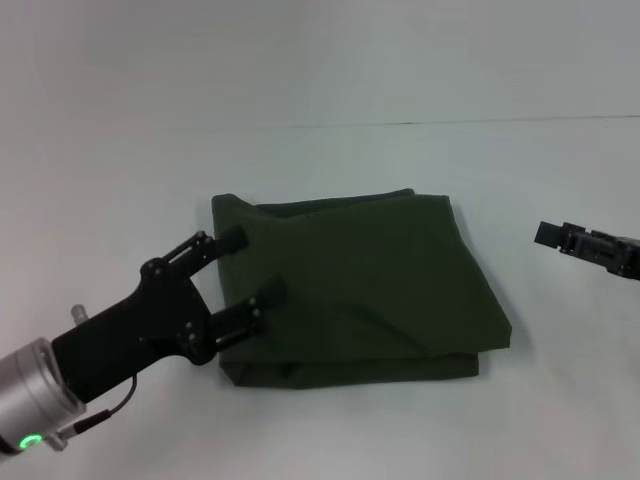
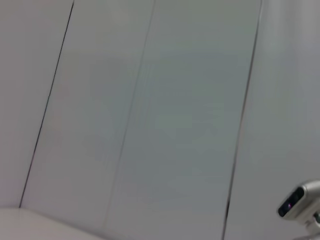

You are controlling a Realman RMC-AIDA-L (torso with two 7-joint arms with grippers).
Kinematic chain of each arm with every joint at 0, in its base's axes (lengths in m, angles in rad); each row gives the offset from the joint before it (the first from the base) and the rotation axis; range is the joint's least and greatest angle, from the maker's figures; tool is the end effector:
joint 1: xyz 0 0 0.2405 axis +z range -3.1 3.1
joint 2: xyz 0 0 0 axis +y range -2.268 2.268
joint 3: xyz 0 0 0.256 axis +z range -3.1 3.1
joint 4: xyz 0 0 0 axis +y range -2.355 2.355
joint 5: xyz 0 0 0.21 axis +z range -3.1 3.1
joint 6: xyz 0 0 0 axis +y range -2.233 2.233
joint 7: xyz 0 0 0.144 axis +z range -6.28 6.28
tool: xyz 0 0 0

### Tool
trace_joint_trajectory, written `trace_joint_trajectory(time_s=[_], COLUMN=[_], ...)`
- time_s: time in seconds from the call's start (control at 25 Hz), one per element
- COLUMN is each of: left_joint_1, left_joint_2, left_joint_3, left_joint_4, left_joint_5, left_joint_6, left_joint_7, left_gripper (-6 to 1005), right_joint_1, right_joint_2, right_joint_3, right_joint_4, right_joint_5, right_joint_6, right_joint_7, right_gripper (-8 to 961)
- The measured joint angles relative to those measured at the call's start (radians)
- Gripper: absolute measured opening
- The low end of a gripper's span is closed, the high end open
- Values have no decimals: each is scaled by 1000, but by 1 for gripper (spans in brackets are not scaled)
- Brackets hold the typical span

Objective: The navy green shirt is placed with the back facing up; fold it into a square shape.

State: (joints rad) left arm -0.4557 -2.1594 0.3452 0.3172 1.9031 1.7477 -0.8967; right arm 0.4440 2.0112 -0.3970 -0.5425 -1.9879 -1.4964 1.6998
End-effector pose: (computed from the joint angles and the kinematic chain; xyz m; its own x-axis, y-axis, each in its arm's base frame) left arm -0.2593 0.2726 -0.0341 0.5302 0.1035 0.8415 0.4670 -0.8641 -0.1880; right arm 0.3286 0.3178 0.0456 0.3486 -0.5978 -0.7219 -0.8763 -0.4812 -0.0247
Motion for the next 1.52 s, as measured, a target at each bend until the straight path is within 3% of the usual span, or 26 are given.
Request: trace_joint_trajectory(time_s=[0.2, 0.4, 0.56, 0.84, 1.52], left_joint_1=[4, 4, 3, 11, -13], left_joint_2=[4, 4, 6, 10, 9], left_joint_3=[0, 20, 89, 178, 227], left_joint_4=[23, 63, 107, 144, 168], left_joint_5=[-13, -4, 2, 24, 144], left_joint_6=[62, 77, 78, 62, -8], left_joint_7=[-7, -38, -100, -198, -382], left_gripper=[826, 826, 826, 826, 826], right_joint_1=[-2, 3, 24, 63, 88], right_joint_2=[0, 22, 33, 27, 30], right_joint_3=[-3, -9, -70, -227, -247], right_joint_4=[-14, -76, -104, -106, -106], right_joint_5=[0, -6, -10, -19, -120], right_joint_6=[-112, -203, -204, -182, -164], right_joint_7=[-128, -265, -296, -278, -225], right_gripper=[841, 905, 904, 901, 898])
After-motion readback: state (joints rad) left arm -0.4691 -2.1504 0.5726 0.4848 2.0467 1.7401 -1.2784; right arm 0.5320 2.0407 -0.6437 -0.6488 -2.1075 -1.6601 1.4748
